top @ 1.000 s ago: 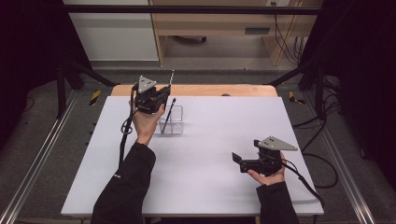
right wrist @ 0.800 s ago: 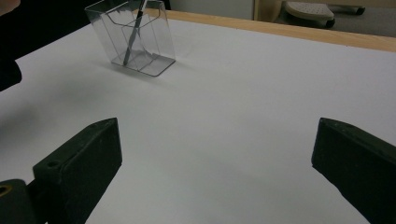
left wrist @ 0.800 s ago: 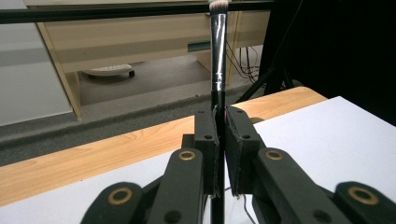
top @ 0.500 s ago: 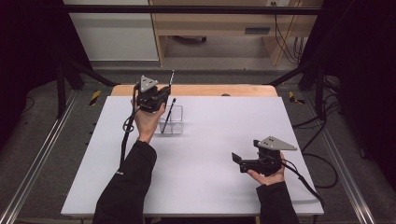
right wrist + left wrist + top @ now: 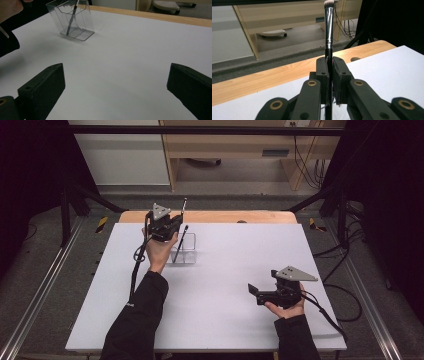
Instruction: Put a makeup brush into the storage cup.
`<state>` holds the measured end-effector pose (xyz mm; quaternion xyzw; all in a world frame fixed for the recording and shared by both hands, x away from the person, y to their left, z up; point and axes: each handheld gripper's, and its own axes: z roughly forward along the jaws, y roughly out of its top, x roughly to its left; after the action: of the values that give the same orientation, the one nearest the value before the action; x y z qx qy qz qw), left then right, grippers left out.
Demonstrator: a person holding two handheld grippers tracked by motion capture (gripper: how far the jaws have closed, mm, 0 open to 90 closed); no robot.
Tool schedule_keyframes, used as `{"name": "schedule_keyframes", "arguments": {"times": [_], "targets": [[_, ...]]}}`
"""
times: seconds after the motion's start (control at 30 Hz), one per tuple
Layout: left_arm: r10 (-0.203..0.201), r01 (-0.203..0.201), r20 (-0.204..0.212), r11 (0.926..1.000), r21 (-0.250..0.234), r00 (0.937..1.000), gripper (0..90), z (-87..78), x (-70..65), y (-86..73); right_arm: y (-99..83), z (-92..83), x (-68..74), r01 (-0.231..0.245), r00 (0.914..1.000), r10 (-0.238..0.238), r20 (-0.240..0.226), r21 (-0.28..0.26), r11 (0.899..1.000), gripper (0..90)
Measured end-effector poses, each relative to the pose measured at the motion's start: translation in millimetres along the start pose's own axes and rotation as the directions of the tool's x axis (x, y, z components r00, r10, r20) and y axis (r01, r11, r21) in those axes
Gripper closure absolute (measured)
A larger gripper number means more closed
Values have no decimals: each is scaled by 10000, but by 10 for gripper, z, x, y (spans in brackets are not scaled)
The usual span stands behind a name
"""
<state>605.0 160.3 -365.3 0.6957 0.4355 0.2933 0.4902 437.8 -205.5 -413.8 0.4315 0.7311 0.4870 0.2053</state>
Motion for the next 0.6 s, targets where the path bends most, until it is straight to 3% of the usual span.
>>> {"name": "schedule_keyframes", "arguments": {"times": [0.6], "targets": [[-75, 77, -82, 9997, 216, 9999, 834, 6, 70, -223, -5, 11, 9, -37, 10000, 37, -12, 18, 10000, 23]]}}
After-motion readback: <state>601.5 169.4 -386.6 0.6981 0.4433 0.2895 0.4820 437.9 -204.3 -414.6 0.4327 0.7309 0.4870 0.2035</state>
